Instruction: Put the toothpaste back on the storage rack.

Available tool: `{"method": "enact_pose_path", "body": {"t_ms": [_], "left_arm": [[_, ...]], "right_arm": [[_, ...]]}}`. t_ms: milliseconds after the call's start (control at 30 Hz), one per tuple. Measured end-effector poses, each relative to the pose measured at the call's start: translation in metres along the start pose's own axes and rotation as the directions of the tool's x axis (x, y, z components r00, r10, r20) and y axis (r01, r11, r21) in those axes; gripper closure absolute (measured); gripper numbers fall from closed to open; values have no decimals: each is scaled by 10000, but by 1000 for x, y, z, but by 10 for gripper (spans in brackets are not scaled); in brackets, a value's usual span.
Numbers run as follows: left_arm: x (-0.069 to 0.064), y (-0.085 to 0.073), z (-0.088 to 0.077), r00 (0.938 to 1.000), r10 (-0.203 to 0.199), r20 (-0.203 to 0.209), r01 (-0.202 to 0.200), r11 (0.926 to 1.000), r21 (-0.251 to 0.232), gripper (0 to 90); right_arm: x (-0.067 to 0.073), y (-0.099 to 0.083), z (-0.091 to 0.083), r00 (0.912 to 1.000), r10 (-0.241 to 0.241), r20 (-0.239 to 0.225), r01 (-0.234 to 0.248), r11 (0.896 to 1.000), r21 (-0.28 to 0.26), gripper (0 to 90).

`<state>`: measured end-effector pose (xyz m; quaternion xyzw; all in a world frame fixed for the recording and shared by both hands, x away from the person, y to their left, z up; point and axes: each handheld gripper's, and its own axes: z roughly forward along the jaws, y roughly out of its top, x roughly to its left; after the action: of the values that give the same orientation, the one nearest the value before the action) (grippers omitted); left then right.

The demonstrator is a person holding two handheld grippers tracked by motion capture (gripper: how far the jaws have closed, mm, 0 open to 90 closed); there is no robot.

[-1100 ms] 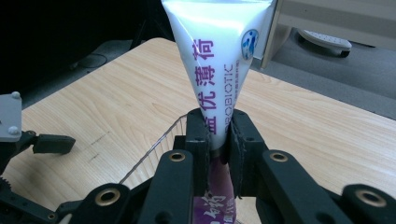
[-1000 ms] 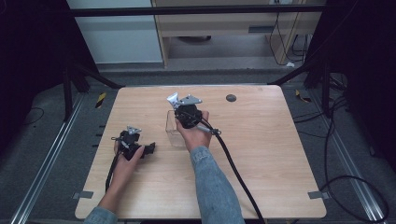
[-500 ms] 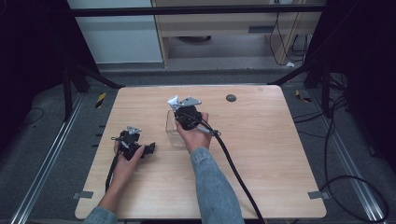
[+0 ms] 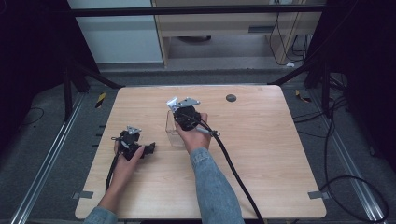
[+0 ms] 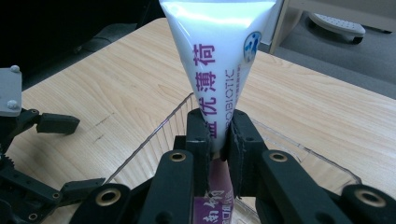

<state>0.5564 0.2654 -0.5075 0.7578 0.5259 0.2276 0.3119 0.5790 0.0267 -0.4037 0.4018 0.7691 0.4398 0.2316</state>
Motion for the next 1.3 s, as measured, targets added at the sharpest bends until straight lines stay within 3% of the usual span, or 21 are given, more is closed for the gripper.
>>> {"method": "enact_pose_path", "body": {"t_ms": [567,1300], "left_arm": [[0,0,0,10000,4,4,-4,10000,-2,0],[0,0,0,10000,12,25,-12,10000,-11,0]], "right_arm": [[7,7,9,9984,-554,-78,557,9977,390,794],[8,10,18,9981,-610,-92,613,9970,471,791]]}}
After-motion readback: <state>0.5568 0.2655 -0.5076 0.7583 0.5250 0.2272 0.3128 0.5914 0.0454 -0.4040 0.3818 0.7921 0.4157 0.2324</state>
